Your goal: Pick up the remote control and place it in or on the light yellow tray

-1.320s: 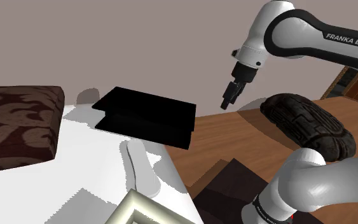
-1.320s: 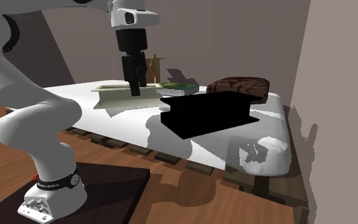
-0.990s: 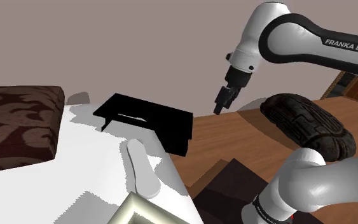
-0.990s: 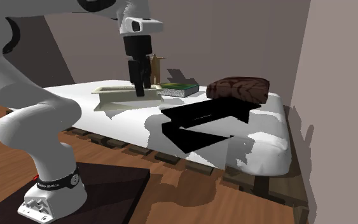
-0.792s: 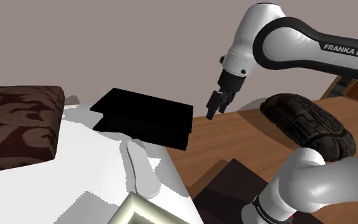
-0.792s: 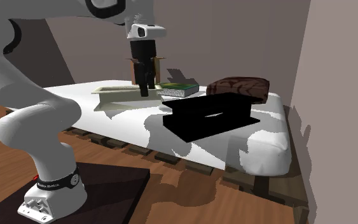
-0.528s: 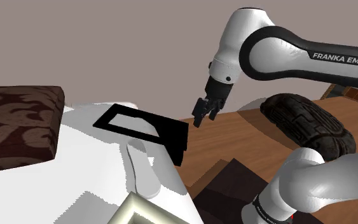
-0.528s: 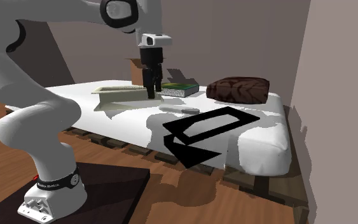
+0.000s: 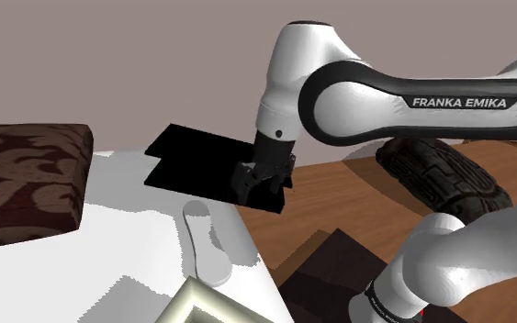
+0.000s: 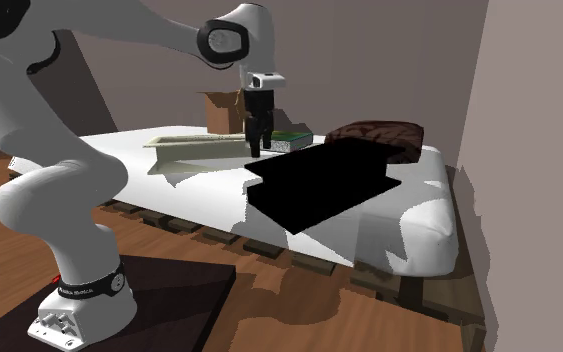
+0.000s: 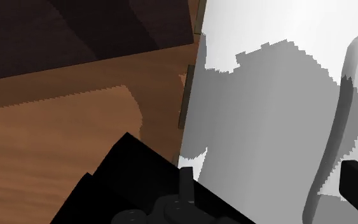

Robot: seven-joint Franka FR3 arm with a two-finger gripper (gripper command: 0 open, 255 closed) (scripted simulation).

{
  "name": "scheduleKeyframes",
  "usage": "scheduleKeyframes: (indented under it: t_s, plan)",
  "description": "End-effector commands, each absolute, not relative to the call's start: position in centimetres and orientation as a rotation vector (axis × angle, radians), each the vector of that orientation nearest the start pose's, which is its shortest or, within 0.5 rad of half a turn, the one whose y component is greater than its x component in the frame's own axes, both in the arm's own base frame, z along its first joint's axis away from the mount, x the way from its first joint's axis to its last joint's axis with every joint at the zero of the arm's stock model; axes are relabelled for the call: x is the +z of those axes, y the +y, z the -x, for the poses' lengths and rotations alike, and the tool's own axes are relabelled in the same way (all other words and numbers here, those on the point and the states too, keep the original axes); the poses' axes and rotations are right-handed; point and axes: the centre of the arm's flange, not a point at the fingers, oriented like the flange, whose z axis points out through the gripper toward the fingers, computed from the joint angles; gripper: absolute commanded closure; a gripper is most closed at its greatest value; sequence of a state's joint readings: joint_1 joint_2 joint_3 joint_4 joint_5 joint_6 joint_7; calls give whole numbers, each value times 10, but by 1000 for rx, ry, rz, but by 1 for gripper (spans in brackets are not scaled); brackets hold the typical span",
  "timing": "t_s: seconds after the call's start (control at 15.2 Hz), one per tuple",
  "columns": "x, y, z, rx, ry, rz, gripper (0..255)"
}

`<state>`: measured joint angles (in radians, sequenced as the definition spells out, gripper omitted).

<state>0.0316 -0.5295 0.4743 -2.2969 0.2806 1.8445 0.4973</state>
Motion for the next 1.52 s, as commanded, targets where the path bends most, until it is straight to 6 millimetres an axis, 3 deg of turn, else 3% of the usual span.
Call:
scheduleKeyframes:
  t_s: [0.0, 0.53, 1.06, 1.45]
  plan:
    - [520, 265, -347, -15, 228, 3088, 0]
    - [488, 359, -379, 9, 396, 3098, 0]
    - [448, 360, -379, 9, 396, 3098, 0]
    - [448, 360, -379, 9, 396, 3098, 0]
